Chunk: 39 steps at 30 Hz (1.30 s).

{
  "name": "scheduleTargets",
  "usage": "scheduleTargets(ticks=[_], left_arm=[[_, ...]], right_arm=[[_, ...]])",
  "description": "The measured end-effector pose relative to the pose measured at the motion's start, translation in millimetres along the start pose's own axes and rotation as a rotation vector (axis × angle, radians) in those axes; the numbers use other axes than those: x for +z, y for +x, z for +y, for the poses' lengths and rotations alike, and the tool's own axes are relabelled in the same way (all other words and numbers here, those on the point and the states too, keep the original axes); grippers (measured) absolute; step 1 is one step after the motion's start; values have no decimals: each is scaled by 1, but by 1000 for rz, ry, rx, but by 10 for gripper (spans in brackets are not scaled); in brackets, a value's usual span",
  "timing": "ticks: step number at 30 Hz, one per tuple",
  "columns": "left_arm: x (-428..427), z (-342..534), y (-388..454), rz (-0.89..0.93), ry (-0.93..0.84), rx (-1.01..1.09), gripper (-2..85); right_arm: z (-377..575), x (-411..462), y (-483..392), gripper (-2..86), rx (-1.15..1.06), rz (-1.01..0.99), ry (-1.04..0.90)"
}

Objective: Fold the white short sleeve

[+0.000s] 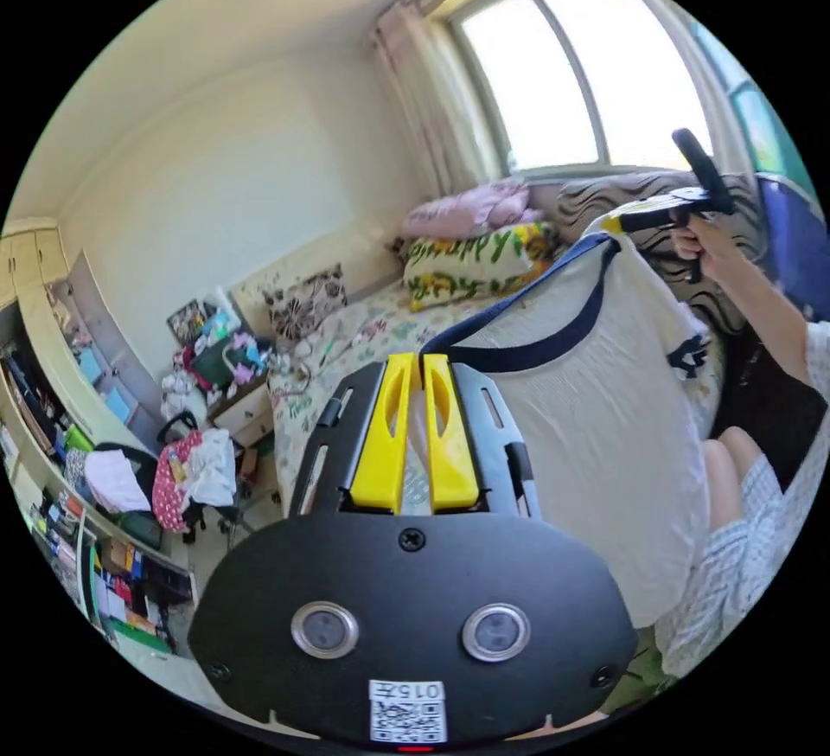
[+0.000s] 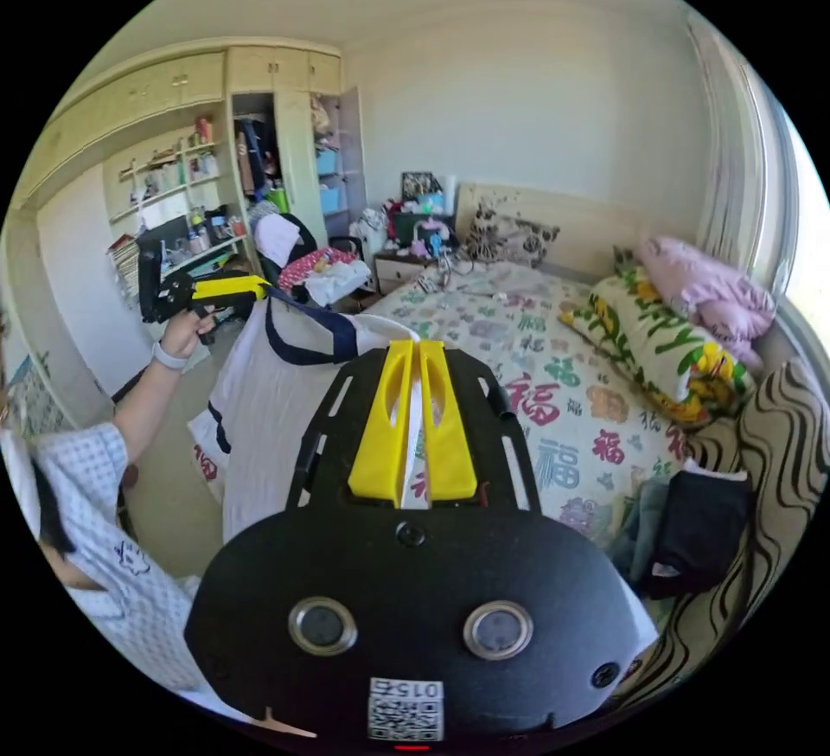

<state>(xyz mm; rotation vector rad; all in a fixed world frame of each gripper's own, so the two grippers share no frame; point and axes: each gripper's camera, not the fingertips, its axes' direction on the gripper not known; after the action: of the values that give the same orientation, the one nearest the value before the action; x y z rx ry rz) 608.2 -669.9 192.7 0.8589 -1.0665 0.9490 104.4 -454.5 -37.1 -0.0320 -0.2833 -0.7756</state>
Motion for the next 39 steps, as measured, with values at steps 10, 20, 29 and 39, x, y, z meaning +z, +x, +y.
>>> scheduleTargets(ticks=[10, 20, 29, 39], left_arm=[[322, 201, -26, 65, -566, -328, 33], [215, 497, 5, 314, -622, -819, 86], [266, 607, 29, 350, -683, -900, 22], [244, 686, 37, 456, -625, -919, -4]], right_arm=[[109, 254, 139, 70, 224, -233, -479], [333, 294, 199, 92, 415, -430, -850], [374, 346, 224, 17, 493, -579, -914], [418, 266, 271, 6, 434, -373, -920]])
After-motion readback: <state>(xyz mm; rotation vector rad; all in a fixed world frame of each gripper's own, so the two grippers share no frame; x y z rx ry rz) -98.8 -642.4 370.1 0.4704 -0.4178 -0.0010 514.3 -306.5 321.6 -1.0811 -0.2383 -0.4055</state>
